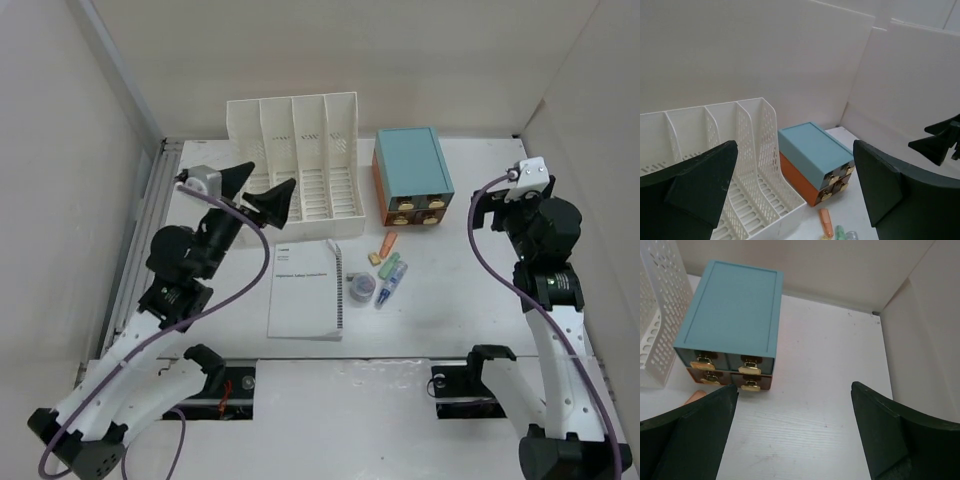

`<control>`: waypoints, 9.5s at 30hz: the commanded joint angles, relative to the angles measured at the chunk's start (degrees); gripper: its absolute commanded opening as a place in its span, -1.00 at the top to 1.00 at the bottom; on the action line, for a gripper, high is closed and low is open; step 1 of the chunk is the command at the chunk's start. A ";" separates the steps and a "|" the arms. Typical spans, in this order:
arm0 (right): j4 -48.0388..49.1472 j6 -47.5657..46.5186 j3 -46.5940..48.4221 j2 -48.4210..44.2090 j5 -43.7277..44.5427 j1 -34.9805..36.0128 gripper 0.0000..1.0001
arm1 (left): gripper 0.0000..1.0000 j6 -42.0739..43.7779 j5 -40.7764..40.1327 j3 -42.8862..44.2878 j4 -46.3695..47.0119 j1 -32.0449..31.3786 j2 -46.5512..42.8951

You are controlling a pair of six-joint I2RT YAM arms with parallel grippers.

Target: Organize the desk

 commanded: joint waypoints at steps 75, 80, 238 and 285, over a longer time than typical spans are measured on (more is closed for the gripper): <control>-6.39 0.44 14.62 45.20 -37.08 28.29 -0.94 | -1.00 -52.41 -27.54 -29.66 -28.80 -14.32 -4.05; -1.22 5.88 16.47 53.20 -33.38 31.27 -0.97 | -1.00 -51.18 -28.15 -29.66 -24.76 -13.80 -0.18; 0.29 7.30 21.22 36.96 -44.01 15.20 -1.00 | 1.00 35.99 -46.35 -1.80 73.59 -8.17 50.37; -2.43 3.52 21.75 41.26 -49.02 14.14 -1.00 | 1.00 39.52 -37.39 4.80 96.36 -2.63 63.03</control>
